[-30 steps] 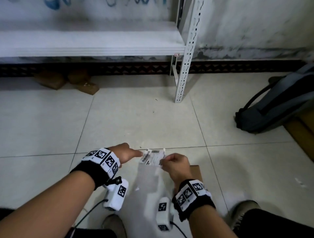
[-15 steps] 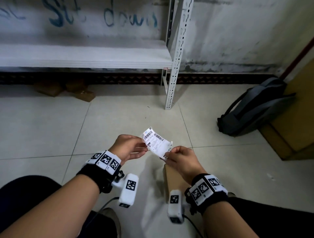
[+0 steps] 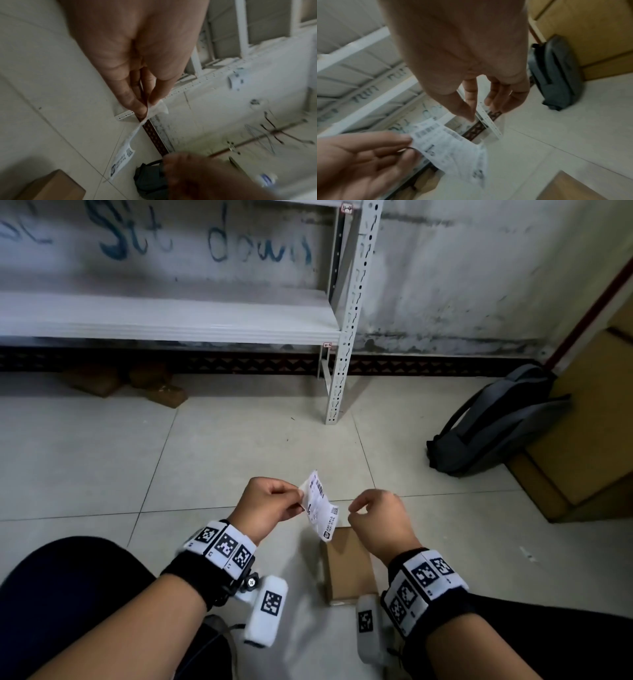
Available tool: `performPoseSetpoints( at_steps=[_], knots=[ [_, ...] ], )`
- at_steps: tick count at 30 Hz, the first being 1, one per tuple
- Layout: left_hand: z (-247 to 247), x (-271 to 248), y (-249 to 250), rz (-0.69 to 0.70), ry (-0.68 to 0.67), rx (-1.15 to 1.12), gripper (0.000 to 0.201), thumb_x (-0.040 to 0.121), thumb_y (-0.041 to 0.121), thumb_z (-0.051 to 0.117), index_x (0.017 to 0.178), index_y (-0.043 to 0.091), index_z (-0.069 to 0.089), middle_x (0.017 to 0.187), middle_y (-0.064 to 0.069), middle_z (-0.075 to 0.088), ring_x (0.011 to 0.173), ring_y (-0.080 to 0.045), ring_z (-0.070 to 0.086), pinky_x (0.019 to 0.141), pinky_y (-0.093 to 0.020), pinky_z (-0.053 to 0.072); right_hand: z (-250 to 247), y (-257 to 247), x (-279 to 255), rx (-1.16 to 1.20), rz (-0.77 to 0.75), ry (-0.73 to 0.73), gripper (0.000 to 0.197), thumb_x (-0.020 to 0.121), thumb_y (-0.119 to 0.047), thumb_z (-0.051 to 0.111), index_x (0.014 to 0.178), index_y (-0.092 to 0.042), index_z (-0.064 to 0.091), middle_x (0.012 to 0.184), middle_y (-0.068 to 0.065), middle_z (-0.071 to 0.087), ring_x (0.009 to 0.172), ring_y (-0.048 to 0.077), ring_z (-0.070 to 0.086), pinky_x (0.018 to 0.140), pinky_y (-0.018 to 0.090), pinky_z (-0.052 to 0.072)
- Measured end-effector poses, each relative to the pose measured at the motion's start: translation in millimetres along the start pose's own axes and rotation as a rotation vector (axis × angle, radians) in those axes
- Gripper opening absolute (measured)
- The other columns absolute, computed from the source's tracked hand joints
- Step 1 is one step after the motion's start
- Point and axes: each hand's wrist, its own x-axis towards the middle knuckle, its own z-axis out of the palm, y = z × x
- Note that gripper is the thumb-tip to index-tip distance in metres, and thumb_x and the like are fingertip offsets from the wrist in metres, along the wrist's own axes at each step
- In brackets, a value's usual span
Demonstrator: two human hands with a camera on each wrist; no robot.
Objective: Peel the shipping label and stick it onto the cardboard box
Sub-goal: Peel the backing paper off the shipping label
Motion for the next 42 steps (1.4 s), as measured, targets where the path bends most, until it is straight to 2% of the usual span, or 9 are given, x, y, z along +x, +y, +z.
performPoseSetpoints(
  at_steps=[3, 6, 11, 16, 24, 27, 33, 38, 42],
  knots=[
    [5, -6, -1, 0.116, -0.054, 0.218, 0.011, 0.079, 0.005, 0.076, 0.080, -0.006, 0.078, 0.081, -0.019, 0.077, 0.072, -0.016, 0.070, 0.070, -0.027, 0.058, -9, -20, -16, 0.267, -0.022, -0.117, 0.013, 0.075, -0.013, 0.063, 0.065, -0.008, 0.069, 0.060, 0.004, 0.063, 0.059, 0.018, 0.053, 0.057, 0.030, 0.043],
    [8, -7, -2, 0.152, -0.125, 0.259, 0.012, 0.074, 0.010, 0.081, 0.076, -0.002, 0.079, 0.080, -0.019, 0.078, 0.075, -0.019, 0.071, 0.080, -0.038, 0.058, -5, -33, -30, 0.563, 0.050, -0.281, 0.012, 0.085, -0.008, 0.069, 0.075, -0.001, 0.071, 0.066, 0.010, 0.062, 0.063, 0.022, 0.056, 0.063, 0.032, 0.046],
    [13, -7, 0, 0.147, -0.116, 0.226, 0.020, 0.074, 0.010, 0.082, 0.078, -0.008, 0.076, 0.083, -0.025, 0.076, 0.074, -0.018, 0.068, 0.075, -0.032, 0.056, 11, -31, -28, 0.633, 0.054, -0.205, 0.014, 0.092, -0.002, 0.065, 0.079, 0.000, 0.060, 0.074, 0.021, 0.065, 0.064, 0.027, 0.058, 0.068, 0.038, 0.049],
    [19, -5, -1, 0.032, -0.125, -0.009, 0.030, 0.077, 0.006, 0.078, 0.088, -0.019, 0.068, 0.083, -0.024, 0.071, 0.077, -0.022, 0.067, 0.081, -0.029, 0.058, 6, -31, -25, 0.716, 0.101, -0.164, 0.006, 0.094, 0.002, 0.060, 0.088, 0.004, 0.060, 0.075, 0.019, 0.056, 0.060, 0.023, 0.053, 0.059, 0.029, 0.048],
    [24, -5, -1, -0.017, -0.162, -0.135, 0.027, 0.081, 0.012, 0.077, 0.089, -0.012, 0.068, 0.081, -0.019, 0.068, 0.073, -0.021, 0.065, 0.079, -0.028, 0.058, 7, -20, -19, 0.728, 0.099, -0.150, 0.012, 0.090, -0.001, 0.062, 0.085, 0.010, 0.067, 0.076, 0.021, 0.065, 0.074, 0.029, 0.065, 0.087, 0.048, 0.057],
    [26, -3, -4, -0.002, -0.168, -0.124, 0.028, 0.082, 0.013, 0.075, 0.096, -0.011, 0.071, 0.081, -0.016, 0.068, 0.068, -0.016, 0.061, 0.071, -0.023, 0.055, 7, -21, -22, 0.743, 0.087, -0.138, 0.010, 0.090, 0.002, 0.064, 0.082, 0.006, 0.069, 0.079, 0.023, 0.070, 0.073, 0.026, 0.072, 0.081, 0.037, 0.061],
    [27, 2, -8, -0.040, -0.197, -0.239, 0.022, 0.087, 0.012, 0.070, 0.094, -0.008, 0.072, 0.088, -0.018, 0.071, 0.078, -0.019, 0.066, 0.076, -0.023, 0.056, 9, -18, -24, 0.831, 0.115, -0.062, 0.007, 0.088, 0.004, 0.067, 0.083, 0.008, 0.069, 0.081, 0.023, 0.067, 0.071, 0.023, 0.068, 0.069, 0.026, 0.060],
    [31, 4, -9, -0.100, -0.223, -0.318, 0.015, 0.093, 0.011, 0.061, 0.082, 0.001, 0.063, 0.076, -0.008, 0.067, 0.067, -0.010, 0.065, 0.066, -0.017, 0.054, 9, -16, -28, 0.975, 0.166, -0.098, 0.020, 0.088, 0.007, 0.066, 0.070, -0.001, 0.071, 0.087, 0.028, 0.070, 0.088, 0.036, 0.068, 0.100, 0.051, 0.054],
    [33, 7, -10, -0.192, -0.211, -0.458, 0.016, 0.094, 0.012, 0.061, 0.086, 0.000, 0.067, 0.083, -0.007, 0.070, 0.075, -0.010, 0.067, 0.067, -0.016, 0.056, 6, -15, -29, 1.096, 0.181, -0.097, 0.013, 0.091, 0.009, 0.061, 0.080, 0.004, 0.067, 0.090, 0.028, 0.072, 0.092, 0.038, 0.070, 0.098, 0.046, 0.056]
  ],
)
